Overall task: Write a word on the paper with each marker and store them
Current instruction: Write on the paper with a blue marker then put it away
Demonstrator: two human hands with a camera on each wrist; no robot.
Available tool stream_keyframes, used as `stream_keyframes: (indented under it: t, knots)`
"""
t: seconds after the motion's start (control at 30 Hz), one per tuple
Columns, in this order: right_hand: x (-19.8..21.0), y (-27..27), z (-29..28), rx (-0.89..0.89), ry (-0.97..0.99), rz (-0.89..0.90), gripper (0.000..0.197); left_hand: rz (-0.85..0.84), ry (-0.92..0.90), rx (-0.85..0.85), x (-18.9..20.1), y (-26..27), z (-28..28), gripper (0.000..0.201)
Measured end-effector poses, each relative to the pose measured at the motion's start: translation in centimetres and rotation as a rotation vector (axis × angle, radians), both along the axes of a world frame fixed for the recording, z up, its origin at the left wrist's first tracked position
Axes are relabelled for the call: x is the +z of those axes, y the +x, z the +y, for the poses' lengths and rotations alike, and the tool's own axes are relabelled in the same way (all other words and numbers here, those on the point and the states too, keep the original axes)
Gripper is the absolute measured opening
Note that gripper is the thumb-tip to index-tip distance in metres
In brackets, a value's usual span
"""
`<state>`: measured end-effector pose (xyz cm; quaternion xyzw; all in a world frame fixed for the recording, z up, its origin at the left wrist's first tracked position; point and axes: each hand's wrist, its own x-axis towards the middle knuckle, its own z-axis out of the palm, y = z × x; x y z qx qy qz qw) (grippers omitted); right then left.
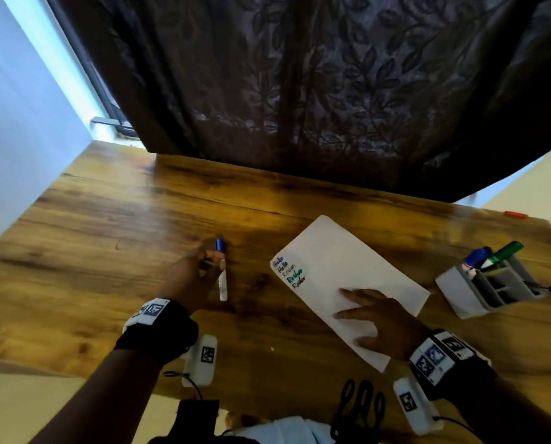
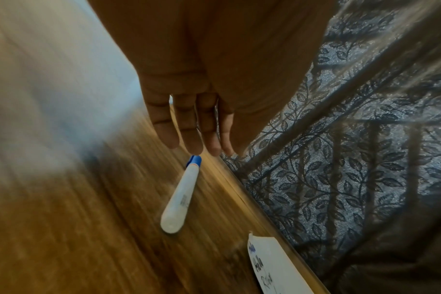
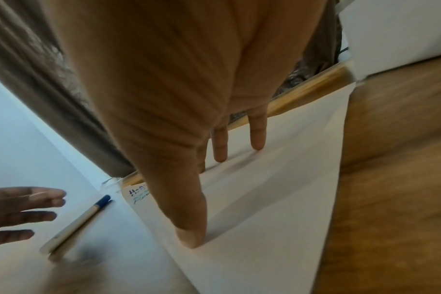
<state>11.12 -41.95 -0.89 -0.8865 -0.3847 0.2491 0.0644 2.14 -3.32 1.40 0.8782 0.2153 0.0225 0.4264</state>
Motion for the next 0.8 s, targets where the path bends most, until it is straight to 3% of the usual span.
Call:
stream_keyframes:
  t: [0.1, 0.2, 0.27, 0.4, 0.6, 0.8]
  knots:
    - [0.3, -0.5, 1.7, 0.006, 0.036, 0.014, 0.053, 0.011, 0.004, -0.008, -0.2, -0.4, 0.6, 0.007]
    - [1.0, -0.4, 3.6, -0.034, 0.059, -0.004, 0.045, 0.013, 0.005, -0.020, -0.5, -0.8, 1.7, 0.022]
    - [1.8, -0.3, 5.9, -0.077, 0.124, -0.029, 0.041, 0.014, 0.017, -0.012, -0.7, -1.1, 2.4, 0.021]
    - [3.5, -0.6, 14.3, -0.084, 0.223, 0.054, 0.040, 0.031, 0.033, -0.016, -0.9, -1.4, 3.2, 0.012]
    - [1.9, -1.3, 25.8, -0.003, 0.145, 0.056, 0.046, -0.052, 0.051, -0.049, -1.4, -2.2, 3.7, 0.017]
    - [0.2, -2.0, 27.3, -0.095, 0.102, 0.002, 0.037, -0.051, 0.019, 0.004, -2.0, -2.9, 4.5, 0.016]
